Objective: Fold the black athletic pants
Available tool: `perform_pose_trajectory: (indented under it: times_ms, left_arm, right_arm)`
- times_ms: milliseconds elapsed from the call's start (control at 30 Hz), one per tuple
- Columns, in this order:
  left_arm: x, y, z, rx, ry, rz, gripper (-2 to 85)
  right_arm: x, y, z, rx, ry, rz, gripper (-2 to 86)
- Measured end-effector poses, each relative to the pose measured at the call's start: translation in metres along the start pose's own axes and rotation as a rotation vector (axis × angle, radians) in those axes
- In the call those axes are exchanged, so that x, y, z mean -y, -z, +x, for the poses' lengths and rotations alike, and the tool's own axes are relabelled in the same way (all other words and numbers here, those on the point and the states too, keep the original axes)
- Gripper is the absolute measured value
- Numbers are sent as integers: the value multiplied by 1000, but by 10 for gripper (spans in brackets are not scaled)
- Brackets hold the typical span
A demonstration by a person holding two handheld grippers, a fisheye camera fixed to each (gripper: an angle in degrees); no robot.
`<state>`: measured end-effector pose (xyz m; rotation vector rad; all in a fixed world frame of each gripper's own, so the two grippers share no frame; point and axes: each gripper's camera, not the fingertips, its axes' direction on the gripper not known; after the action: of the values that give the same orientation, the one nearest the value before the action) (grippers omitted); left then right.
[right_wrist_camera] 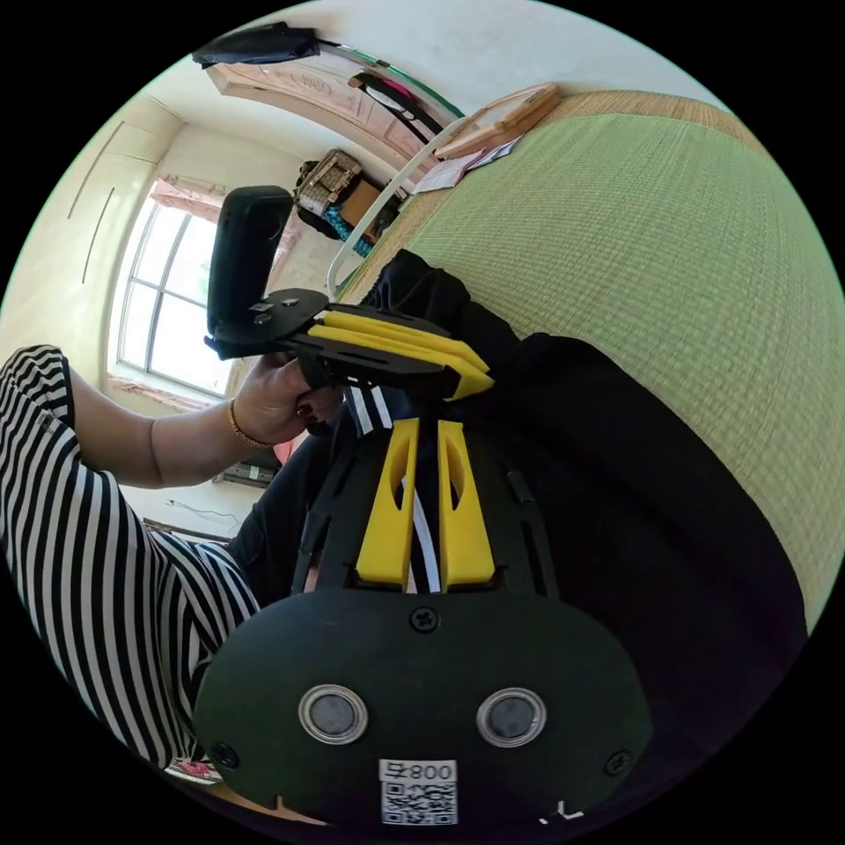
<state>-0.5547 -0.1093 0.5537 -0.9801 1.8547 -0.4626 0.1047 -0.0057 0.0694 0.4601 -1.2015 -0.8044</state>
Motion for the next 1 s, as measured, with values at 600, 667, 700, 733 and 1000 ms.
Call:
perform_pose_trajectory:
  times_ms: [600,667,700,733,1000]
  left_arm:
    - [-42,38,-41,-194,155,207,7]
    - [-48,44,-50,-243,179,247,6]
    - [-49,46,-52,-250,188,257,6]
    - [-53,50,-58,-261,207,278,5]
    - [-111,95,-115,11,482,358,1]
  right_arm:
    - [27,46,86,217,-170,170,65]
    - [30,45,98,248,-200,174,48]
    - [32,45,100,246,-206,166,44]
    - [34,43,103,225,-207,148,35]
    - [48,59,115,177,-239,164,9]
